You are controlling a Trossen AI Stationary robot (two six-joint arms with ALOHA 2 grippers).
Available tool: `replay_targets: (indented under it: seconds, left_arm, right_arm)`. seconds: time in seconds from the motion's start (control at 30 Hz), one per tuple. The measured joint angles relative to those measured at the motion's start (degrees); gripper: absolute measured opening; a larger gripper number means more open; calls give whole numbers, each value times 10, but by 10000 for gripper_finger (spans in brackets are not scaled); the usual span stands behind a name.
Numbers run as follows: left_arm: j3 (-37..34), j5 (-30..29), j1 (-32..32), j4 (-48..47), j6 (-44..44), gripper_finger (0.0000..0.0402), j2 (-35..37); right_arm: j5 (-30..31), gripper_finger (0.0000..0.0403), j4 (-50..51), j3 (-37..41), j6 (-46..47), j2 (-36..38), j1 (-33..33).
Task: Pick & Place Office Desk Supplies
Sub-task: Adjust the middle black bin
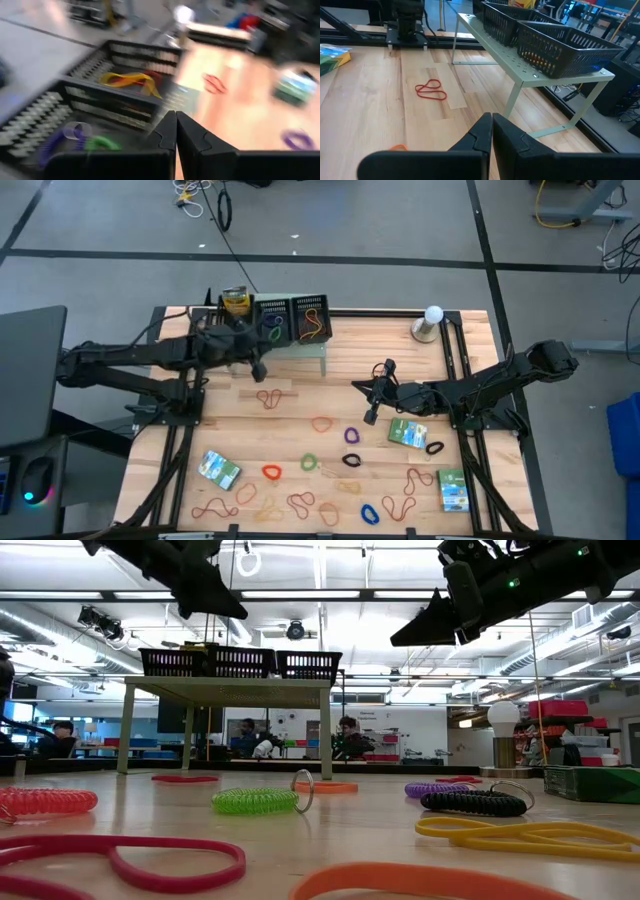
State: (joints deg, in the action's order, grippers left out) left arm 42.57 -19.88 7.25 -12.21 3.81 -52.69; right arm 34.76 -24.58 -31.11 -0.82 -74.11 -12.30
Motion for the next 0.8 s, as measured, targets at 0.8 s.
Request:
replay_targets:
  seconds: [0.8]
  left_arm:
    - [0,-132,3,-76,9,8,-61]
  right_arm:
    - [0,23,0,0,0,0,0]
